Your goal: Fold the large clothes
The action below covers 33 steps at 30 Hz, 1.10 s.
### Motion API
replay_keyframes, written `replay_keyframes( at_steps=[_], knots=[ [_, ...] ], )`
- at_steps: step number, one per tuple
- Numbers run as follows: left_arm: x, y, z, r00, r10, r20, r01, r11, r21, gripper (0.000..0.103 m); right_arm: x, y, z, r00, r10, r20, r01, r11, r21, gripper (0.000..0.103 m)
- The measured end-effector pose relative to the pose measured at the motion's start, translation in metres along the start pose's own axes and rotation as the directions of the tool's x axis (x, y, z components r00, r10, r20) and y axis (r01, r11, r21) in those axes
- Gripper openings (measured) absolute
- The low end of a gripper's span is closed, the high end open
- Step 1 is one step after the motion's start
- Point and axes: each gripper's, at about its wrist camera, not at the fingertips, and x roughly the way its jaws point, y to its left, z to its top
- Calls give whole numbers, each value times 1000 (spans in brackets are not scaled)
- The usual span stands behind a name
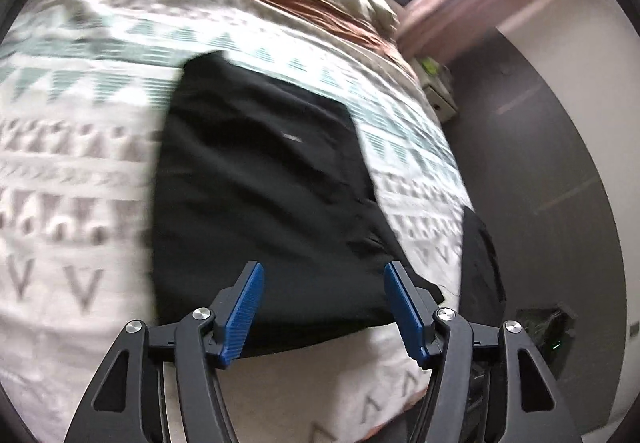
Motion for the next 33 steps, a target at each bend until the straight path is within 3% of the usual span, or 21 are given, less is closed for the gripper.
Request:
replay_keyframes(
  at_steps=[3,5,8,9,10,12,15,23,29,33],
  knots=[
    [-16,25,-2,999,45,26,-43,998,-55,64,2,20,8,999,41,15,-40,998,-41,74],
    [-25,43,-5,997,71,39,-67,993,-96,64,6,28,13,999,45,18,-44,997,-62,74],
    [-33,60,-9,994,99,52,-91,987,-132,64,15,31,18,1000,-20,19,21,998,-58,74],
    [-33,61,-10,993,109,54,-101,985,-137,64,18,27,19,998,-66,20,67,997,-31,65],
    [-36,67,-12,992,113,54,-104,985,-139,64,19,24,20,996,-89,28,89,996,-14,41],
    [-33,70,-14,992,119,41,-112,983,-144,64,20,19,20,996,-82,25,82,997,-3,18],
    [-27,71,-21,993,118,16,-115,983,-141,64,14,13,20,996,-71,49,72,997,-13,8],
    [-3,66,-30,993,111,-30,-114,989,-97,64,6,-12,18,994,-87,65,85,996,36,5],
    [18,65,-37,991,116,-63,-121,989,-85,64,19,-57,9,996,-83,40,76,986,147,5],
    [32,63,-44,990,109,-92,-115,991,-62,55,34,-82,-3,996,-90,18,85,975,208,4]
  ],
)
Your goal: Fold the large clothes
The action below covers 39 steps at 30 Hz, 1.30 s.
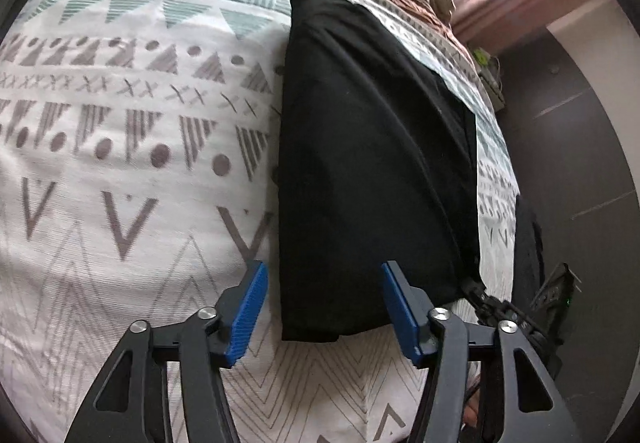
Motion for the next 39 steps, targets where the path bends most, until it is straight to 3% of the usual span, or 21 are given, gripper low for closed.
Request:
replay_keyframes(
  at_steps=[2,5,8,9,11,18,21,22,24,30,39],
  knots=[
    [7,-1,-3,1000,-1,-23,1,1000,8,50,3,-6,-3,1000,-6,2,6,1000,24,4],
    [10,-2,-6,999,31,-16,-31,999,22,50,-1,0,-1,999,-33,1,33,999,10,9],
    [10,1,-7,999,29,-13,-29,1000,12,50,-10,13,3,996,-85,8,85,995,-56,33],
    [10,3,-7,1000,28,-11,-28,1000,9,50,-15,15,4,993,-112,26,114,990,-80,46],
    [11,6,-7,1000,27,-7,-27,1000,7,50,-19,19,5,992,-120,43,124,986,-107,56],
    [24,9,-10,1000,26,-15,-26,1000,-9,50,5,0,11,998,-50,-29,49,998,-44,53],
    [23,8,-13,1000,24,-1,-24,1000,10,41,6,-9,9,999,28,-20,-28,1000,-5,21],
    [22,8,-14,1000,28,4,-28,999,16,39,5,-10,8,999,37,-24,-37,999,-5,15],
    [17,5,-15,999,35,13,-36,999,33,31,0,-8,6,999,49,-19,-49,999,-21,12],
    [-3,5,-8,995,103,1,-103,991,80,26,-10,7,-7,995,96,-33,-97,994,-56,10],
    [-38,24,-26,994,110,8,-110,990,83,24,-10,25,-43,984,139,-108,-148,986,-79,10]
  ],
)
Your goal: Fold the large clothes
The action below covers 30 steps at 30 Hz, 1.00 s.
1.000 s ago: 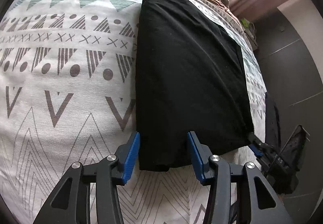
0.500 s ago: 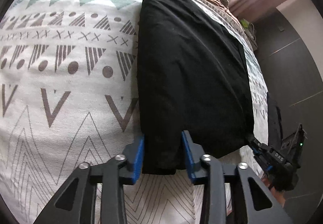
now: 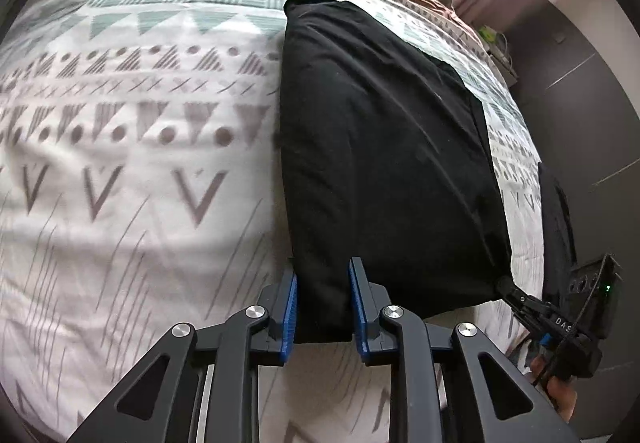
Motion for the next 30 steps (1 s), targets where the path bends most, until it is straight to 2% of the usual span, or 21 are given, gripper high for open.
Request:
replay_keyframes(
  at_steps=[11,17,20,23,26,27,30],
  knots=[
    [-47,36,-48,1000,12,16,-11,999,-45,24,14,32,-43,992,69,-107,-76,995,-66,10],
    [-62,49,-72,1000,11,21,-9,998,-69,24,20,44,-64,985,71,-155,-87,991,-101,10],
    [-69,50,-82,999,27,23,-26,998,-51,24,20,49,-73,982,69,-177,-91,989,-116,10],
    [-71,50,-91,999,43,10,-43,999,-24,28,22,54,-79,978,55,-201,-82,989,-127,11],
    [-70,59,-96,997,70,-22,-70,997,-25,32,20,54,-82,974,22,-226,-53,990,-132,21],
    [-71,63,-96,997,67,-30,-68,997,-33,35,20,54,-79,974,2,-226,-33,991,-132,27],
    [-79,71,-90,999,42,3,-41,997,-59,47,11,59,-69,979,-5,-203,-27,988,-153,30]
  ],
)
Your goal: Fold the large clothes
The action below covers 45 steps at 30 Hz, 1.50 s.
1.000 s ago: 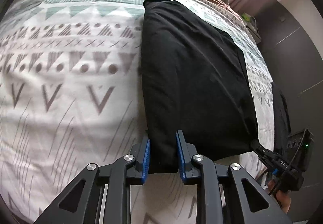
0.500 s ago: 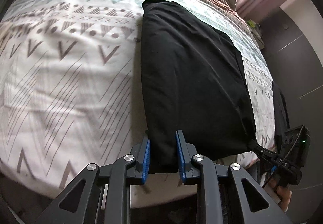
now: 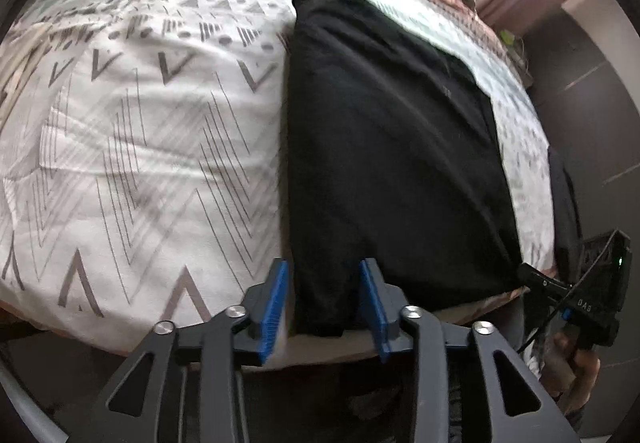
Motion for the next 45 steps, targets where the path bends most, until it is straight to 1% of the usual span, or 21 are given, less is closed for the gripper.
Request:
replay_keyframes(
  at_steps=[2,3,9,14,19,24,27,31,36,38,39,41,45],
  knots=[
    [-5,4,7,999,-5,32,6,1000,-12,54,-9,5,10,1000,-15,27,15,999,-29,30],
    [-6,5,11,999,-7,42,8,1000,-17,55,-13,5,12,999,-18,40,19,999,-33,31],
    [3,5,41,999,-5,54,7,1000,-28,55,-21,4,50,995,2,101,0,1000,-26,32],
    [13,3,58,999,-14,51,16,999,-29,55,-3,15,78,995,16,99,-13,999,-33,32],
    [25,1,78,999,-15,44,17,999,-31,55,13,15,95,996,25,85,-23,999,-26,32],
    [43,2,92,999,-19,30,20,999,-39,55,28,11,109,997,28,69,-27,1000,-13,32],
    [53,2,100,1000,-25,20,26,999,-46,55,34,9,116,997,45,58,-45,999,-3,32],
    [61,0,112,999,-28,21,29,999,-43,55,41,7,124,997,66,47,-66,998,8,32],
    [68,-1,127,999,-28,28,29,999,-45,55,49,4,138,994,91,56,-92,996,22,32],
    [71,-2,133,999,-26,30,28,999,-46,55,51,4,142,994,90,67,-92,996,18,12],
    [73,-2,135,999,-27,32,28,998,-48,55,52,5,143,994,86,69,-88,996,19,6],
    [74,-4,139,999,-29,35,31,998,-50,55,51,5,143,994,82,71,-84,996,26,4],
    [77,-9,144,998,-30,47,32,999,-40,55,35,10,136,992,65,109,-64,998,-7,2]
  ],
)
